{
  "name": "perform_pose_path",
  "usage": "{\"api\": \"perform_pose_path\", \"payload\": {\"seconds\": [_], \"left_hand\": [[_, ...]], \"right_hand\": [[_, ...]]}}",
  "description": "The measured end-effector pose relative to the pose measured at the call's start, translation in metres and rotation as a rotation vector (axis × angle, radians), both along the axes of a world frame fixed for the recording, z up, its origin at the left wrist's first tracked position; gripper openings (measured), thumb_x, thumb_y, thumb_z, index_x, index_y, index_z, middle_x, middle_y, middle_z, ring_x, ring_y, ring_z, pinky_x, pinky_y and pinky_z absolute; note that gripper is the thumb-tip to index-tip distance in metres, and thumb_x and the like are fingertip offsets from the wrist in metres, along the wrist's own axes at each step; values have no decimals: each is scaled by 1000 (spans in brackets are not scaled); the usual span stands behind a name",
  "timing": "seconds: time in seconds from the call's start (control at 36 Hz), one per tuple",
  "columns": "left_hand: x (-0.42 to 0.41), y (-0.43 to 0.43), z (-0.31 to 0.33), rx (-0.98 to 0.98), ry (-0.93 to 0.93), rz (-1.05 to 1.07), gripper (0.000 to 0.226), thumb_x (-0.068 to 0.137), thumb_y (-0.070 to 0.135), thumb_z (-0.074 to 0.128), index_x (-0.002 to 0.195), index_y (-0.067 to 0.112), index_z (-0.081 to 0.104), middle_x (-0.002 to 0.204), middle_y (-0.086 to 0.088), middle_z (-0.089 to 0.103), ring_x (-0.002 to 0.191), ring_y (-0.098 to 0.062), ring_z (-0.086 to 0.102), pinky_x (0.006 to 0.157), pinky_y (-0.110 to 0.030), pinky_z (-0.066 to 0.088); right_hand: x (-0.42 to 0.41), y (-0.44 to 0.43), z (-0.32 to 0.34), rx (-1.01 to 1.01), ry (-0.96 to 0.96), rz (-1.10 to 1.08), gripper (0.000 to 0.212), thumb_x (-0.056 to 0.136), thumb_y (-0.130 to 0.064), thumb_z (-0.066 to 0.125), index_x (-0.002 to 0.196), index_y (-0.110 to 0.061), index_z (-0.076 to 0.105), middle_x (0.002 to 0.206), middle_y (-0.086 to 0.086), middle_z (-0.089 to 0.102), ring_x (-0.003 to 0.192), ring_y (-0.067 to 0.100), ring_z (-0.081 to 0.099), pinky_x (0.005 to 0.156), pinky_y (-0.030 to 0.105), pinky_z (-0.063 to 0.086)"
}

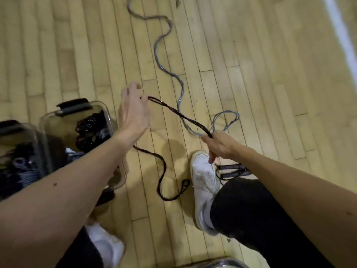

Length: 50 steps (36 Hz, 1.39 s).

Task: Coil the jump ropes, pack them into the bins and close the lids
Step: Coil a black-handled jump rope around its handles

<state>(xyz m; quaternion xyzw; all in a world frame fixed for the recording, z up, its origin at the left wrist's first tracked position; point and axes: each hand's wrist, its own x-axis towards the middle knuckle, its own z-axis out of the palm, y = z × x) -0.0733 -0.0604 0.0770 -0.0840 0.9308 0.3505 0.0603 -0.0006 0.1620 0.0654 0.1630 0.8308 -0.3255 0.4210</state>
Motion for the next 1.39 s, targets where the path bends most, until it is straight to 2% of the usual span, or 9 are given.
{"api": "perform_pose_path", "payload": {"seconds": [0.17, 0.36, 0.5, 0.69, 0.86, 1.03, 1.19, 1.31, 1.39], "left_hand": [[54, 1, 82, 29, -153, -279, 31, 89, 3, 57, 111, 24, 52, 109, 3, 55, 104, -21, 56, 86, -36, 49], [133, 32, 172, 270, -563, -658, 103, 76, 27, 87, 155, 41, 21, 159, 12, 25, 147, -10, 22, 103, -19, 23], [168, 50, 223, 335, -255, -530, 26, 100, 40, 56, 121, 25, 57, 117, 13, 59, 115, -7, 50, 84, -22, 39], [173, 26, 342, 671, 24, -247, 30, 109, 31, 35, 98, 10, 54, 75, -5, 74, 74, -24, 75, 77, -45, 61], [181, 13, 441, 1142, 113, -116, 28, 110, 26, 32, 98, 5, 46, 74, -10, 73, 72, -27, 74, 58, -27, 58], [203, 20, 491, 1423, 170, -91, 26, 110, 25, 32, 101, 5, 46, 87, -21, 71, 86, -36, 74, 65, -31, 61], [232, 16, 483, 841, 141, -213, 69, 96, 65, 33, 133, 11, 55, 119, -7, 70, 114, -24, 66, 97, -41, 52], [280, 22, 481, 781, -71, -326, 78, 86, 81, 31, 90, 11, 65, 62, 1, 49, 62, -16, 52, 66, -28, 52], [306, 26, 484, 904, -83, -361, 80, 75, 86, 36, 107, 15, 56, 63, 2, 48, 78, -28, 56, 91, -54, 55]], "right_hand": [[-21, -25, 136, -345, 79, -296, 33, 108, -24, 40, 80, -8, 47, 56, 6, 48, 52, 23, 56, 65, 41, 61], [-2, -57, 285, -645, 223, -527, 29, 107, -17, 44, 79, -10, 43, 46, 1, 39, 39, 17, 48, 51, 34, 58], [19, -70, 365, -784, 320, -582, 26, 108, -17, 43, 86, -5, 47, 47, 2, 44, 40, 17, 52, 56, 36, 61], [73, -48, 399, -596, 583, -25, 70, 82, -80, 43, 112, -21, 63, 117, -4, 70, 116, 10, 63, 111, 41, 43], [149, -62, 362, -443, 473, 361, 92, 76, -63, 75, 153, -30, 36, 151, -9, 47, 135, 5, 43, 114, 29, 33], [190, -89, 376, -512, 707, 291, 23, 100, -31, 61, 93, -11, 67, 83, 3, 71, 77, 12, 67, 78, 24, 52], [208, -86, 432, -899, 636, -46, 29, 106, -21, 50, 78, -13, 49, 58, -2, 40, 48, 15, 41, 51, 27, 39], [219, -78, 483, -1084, 633, -199, 33, 104, -19, 51, 71, -14, 51, 58, 0, 41, 48, 13, 41, 49, 26, 39], [231, -72, 509, -1123, 602, -233, 41, 103, -25, 55, 64, -15, 48, 56, 1, 40, 50, 14, 40, 53, 27, 38]]}}
